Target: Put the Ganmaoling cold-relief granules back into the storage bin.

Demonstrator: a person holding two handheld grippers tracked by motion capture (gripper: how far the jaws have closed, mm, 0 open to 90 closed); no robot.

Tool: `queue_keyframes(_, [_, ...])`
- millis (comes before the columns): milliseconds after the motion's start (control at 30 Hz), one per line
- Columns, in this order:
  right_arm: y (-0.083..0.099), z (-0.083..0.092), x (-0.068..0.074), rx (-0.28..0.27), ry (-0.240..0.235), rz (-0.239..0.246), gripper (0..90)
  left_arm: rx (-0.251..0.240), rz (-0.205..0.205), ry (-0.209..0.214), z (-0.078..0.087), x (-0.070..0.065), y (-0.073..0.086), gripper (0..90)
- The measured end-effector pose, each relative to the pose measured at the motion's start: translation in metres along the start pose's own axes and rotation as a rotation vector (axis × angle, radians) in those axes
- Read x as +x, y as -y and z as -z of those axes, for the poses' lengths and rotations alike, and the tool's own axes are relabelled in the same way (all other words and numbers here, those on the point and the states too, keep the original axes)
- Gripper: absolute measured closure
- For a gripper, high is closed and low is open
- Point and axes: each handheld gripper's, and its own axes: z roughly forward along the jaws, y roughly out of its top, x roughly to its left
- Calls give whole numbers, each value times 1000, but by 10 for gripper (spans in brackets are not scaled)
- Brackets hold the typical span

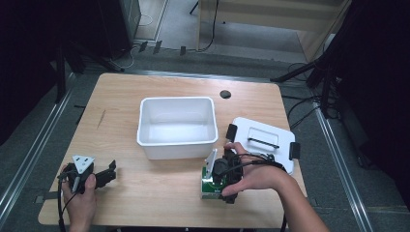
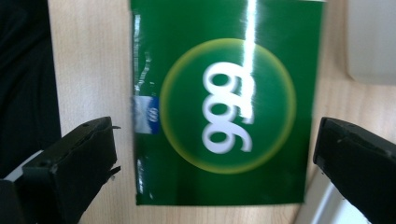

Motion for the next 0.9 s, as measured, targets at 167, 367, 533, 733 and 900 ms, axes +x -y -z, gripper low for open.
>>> queue_keyframes(167, [-5, -7, 2, 8, 5, 19, 0, 0, 2, 0, 0, 0, 0, 95])
queue_keyframes(367, [-8, -12, 2, 9, 23, 17, 59, 3, 1, -1, 0, 0, 0, 95])
queue_keyframes(533, [-9, -14, 1, 14, 34, 22, 145, 2, 5, 1, 0, 1, 0, 95])
queue_keyframes(733, [-9, -9, 1, 9, 42, 51, 160, 2, 4, 1, 0, 0, 0, 95])
queue_keyframes(900, [-9, 0, -1, -1, 56, 68, 161, 1, 2, 1, 0, 0, 0, 95])
